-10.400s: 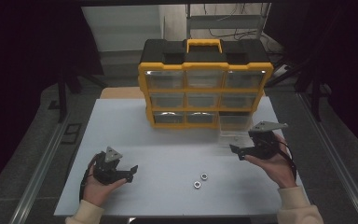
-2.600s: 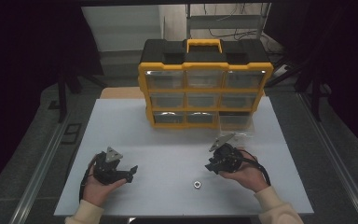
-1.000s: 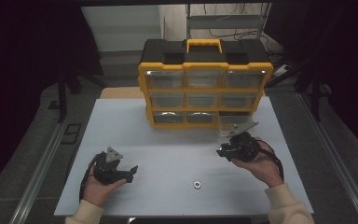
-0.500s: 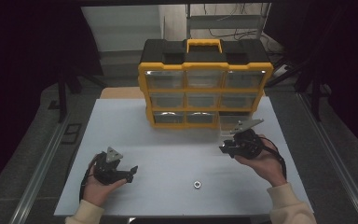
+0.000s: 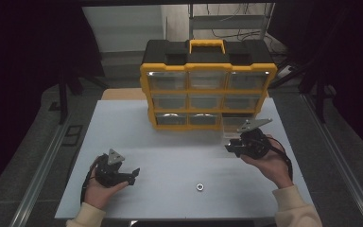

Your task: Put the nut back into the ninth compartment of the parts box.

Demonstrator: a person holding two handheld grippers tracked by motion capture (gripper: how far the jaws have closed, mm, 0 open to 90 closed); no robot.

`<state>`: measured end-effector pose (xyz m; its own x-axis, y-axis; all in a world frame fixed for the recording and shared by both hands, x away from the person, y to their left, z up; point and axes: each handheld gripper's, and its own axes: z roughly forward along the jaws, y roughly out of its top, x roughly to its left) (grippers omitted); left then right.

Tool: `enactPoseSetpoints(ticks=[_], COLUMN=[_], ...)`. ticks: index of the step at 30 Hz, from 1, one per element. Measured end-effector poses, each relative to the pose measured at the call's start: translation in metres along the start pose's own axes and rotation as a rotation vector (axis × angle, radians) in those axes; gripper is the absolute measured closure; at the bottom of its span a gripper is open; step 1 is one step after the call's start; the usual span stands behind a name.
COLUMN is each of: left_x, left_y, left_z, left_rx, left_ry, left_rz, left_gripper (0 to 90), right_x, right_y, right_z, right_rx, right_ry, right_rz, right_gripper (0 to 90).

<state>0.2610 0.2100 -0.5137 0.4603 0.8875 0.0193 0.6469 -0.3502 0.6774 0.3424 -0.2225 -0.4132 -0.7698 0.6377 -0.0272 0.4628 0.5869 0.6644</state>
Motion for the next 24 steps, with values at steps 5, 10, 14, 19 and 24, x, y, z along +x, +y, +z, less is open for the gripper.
enactPoseSetpoints(ticks=[5,10,14,19,24], left_x=[0.000,0.000,0.000,0.000,0.000], left_y=[0.000,0.000,0.000,0.000,0.000], left_z=[0.000,0.000,0.000,0.001,0.001], left_rx=[0.001,0.002,0.002,0.002,0.003], left_ry=[-0.001,-0.001,-0.001,0.000,0.000], left_rz=[-0.001,0.001,0.000,0.001,0.001], left_gripper=[8.2,8.2,8.2,8.2,8.2], right_x=[-0.002,-0.005,-0.007,-0.009,-0.012], right_y=[0.000,0.000,0.000,0.000,0.001], right_z=[-0.002,-0.004,-0.005,-0.007,-0.007], right_rx=[-0.010,-0.017,-0.022,-0.031,-0.036], right_ry=[-0.003,-0.013,-0.018,-0.025,-0.037], right_rz=[0.008,0.020,0.032,0.038,0.042], right_gripper=[68.2,68.2,68.2,68.2,68.2])
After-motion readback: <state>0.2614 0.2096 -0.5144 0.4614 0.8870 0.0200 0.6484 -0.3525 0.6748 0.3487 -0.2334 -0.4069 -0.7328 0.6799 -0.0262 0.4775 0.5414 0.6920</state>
